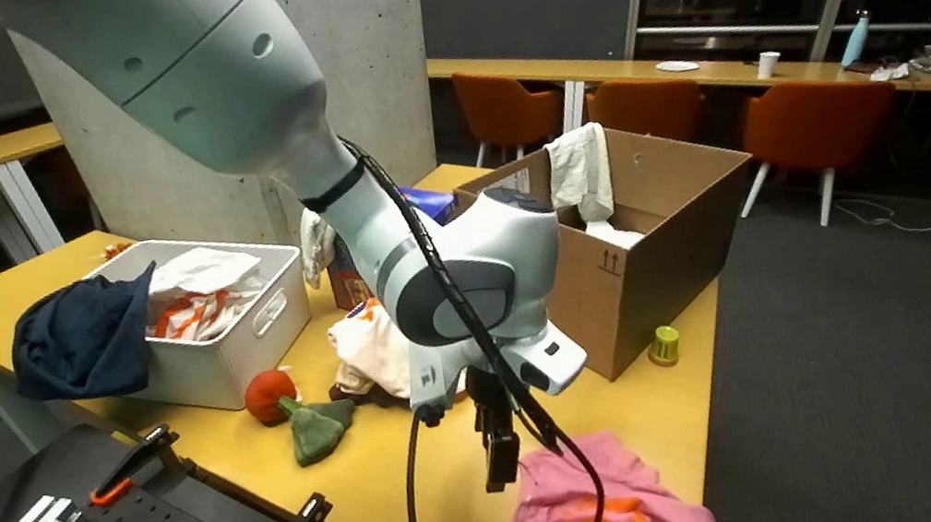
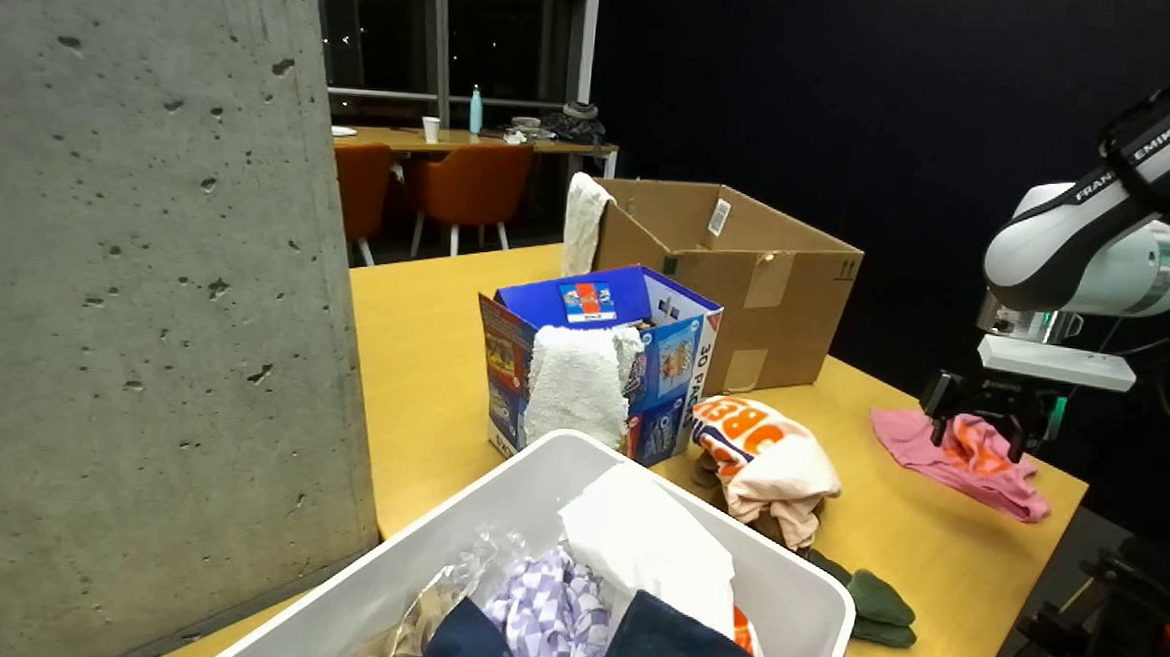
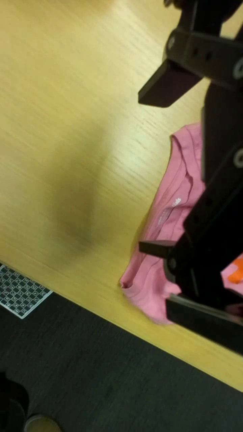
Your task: Put the shirts over the stuffed toys and put them into the laundry basket
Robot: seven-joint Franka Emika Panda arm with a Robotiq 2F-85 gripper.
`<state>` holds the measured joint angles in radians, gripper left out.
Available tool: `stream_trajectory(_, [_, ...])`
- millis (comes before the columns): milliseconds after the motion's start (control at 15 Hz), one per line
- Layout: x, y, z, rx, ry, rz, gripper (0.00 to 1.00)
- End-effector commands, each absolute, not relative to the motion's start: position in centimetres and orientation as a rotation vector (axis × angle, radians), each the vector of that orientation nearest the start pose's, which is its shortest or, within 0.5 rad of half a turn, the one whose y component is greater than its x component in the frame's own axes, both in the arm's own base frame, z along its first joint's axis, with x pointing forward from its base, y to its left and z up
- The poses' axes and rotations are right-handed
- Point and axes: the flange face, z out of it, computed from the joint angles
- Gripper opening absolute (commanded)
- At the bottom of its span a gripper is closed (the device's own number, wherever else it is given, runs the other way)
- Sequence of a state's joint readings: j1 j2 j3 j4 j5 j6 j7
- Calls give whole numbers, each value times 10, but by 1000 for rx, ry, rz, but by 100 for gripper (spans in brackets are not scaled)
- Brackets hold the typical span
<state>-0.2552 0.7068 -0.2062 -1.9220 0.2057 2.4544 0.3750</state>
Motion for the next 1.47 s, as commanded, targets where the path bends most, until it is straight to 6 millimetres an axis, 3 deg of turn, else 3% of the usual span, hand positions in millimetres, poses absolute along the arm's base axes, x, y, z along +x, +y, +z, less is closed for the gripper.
stream_trajectory(0, [528, -282, 94, -2727, 1545, 278, 100])
stream_trajectory(200, [520, -298, 84, -2693, 1628, 329, 100])
stream_trajectory(533, [521, -326, 84, -2635, 1820, 369, 100])
stream_trajectory(733, [536, -335, 78, -2615, 1857, 389, 100])
stream_trajectory(1333, [578, -332, 39, -2629, 1870, 399, 100])
stream_trajectory(1400, [581, -333, 37, -2635, 1871, 395, 76])
